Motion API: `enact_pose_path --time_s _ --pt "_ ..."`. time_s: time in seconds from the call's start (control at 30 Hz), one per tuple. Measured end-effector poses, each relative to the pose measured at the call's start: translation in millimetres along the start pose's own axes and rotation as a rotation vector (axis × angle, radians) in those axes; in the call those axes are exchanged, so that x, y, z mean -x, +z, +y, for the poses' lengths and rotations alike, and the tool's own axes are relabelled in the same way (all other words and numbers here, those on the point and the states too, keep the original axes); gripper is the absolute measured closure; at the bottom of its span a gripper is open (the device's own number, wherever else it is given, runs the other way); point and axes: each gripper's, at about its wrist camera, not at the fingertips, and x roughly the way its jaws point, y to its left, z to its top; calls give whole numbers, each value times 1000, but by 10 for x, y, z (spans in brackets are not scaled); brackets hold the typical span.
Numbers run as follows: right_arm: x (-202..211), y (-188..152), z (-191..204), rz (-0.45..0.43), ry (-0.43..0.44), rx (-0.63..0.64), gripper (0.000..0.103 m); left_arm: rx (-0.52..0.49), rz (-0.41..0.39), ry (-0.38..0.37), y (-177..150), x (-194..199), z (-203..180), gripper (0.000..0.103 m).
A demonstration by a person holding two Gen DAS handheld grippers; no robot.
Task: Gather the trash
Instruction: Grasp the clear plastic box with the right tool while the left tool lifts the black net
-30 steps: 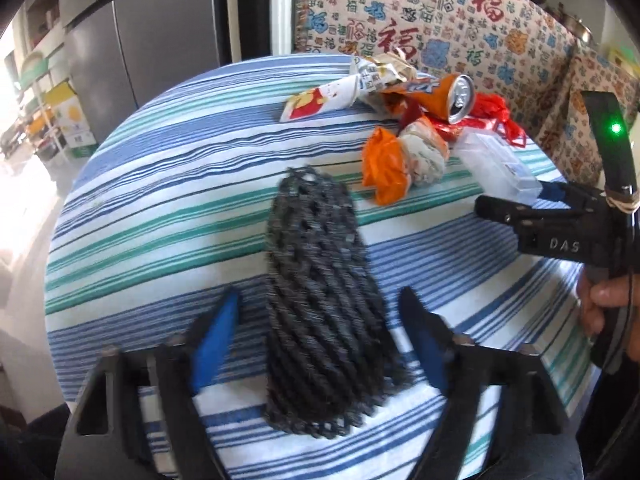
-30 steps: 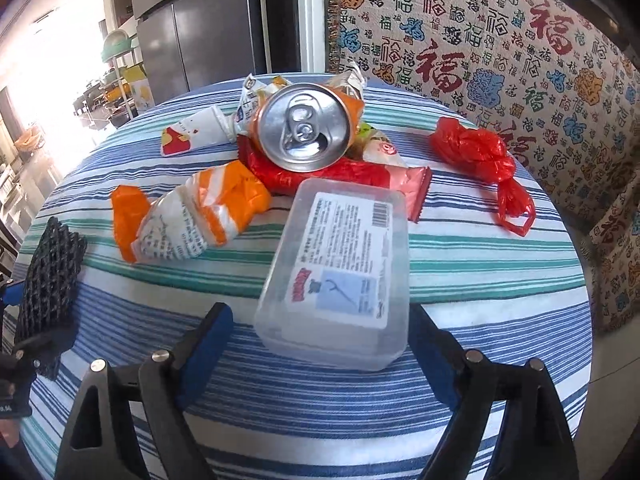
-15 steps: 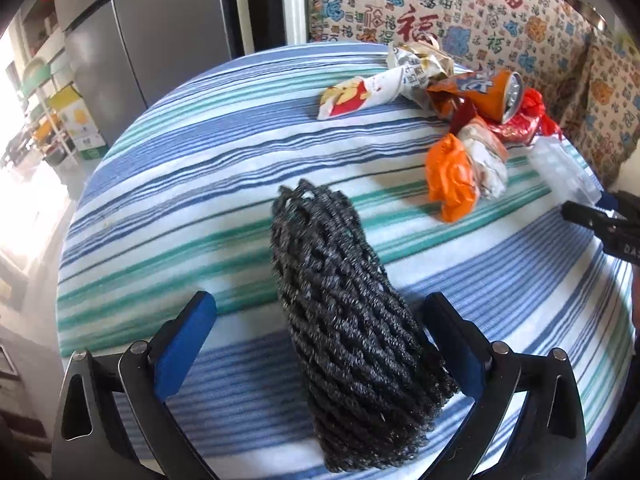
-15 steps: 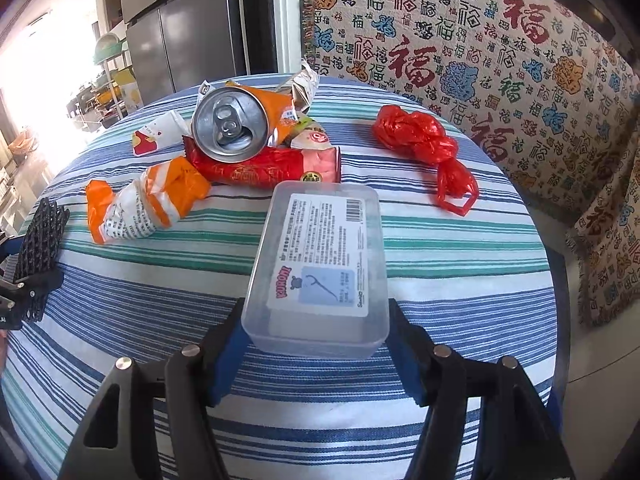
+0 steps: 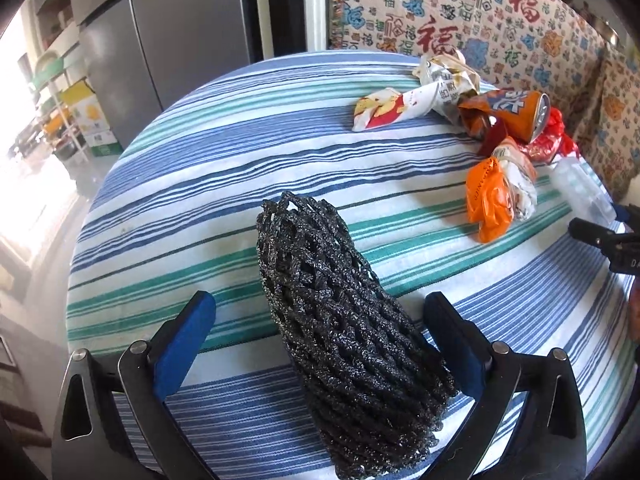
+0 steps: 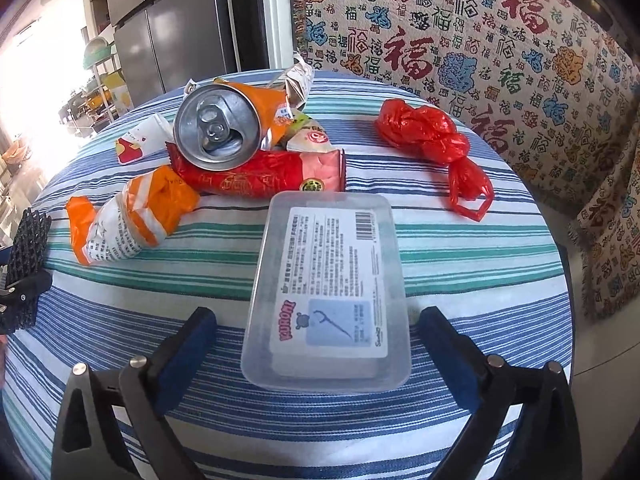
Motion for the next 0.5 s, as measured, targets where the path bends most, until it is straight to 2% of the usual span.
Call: enact_pose_path --time_s 0.43,0.47,0.5 --pt "34 -18 -43 5 -10 -1 1 -3 11 -14 -42 26 48 0" --pt "40 -24 -61 5 -13 -4 2 -3 13 -15 -37 26 50 0" --pt "52 -25 -73 3 -14 -4 9 -3 16 -14 -40 29 48 0"
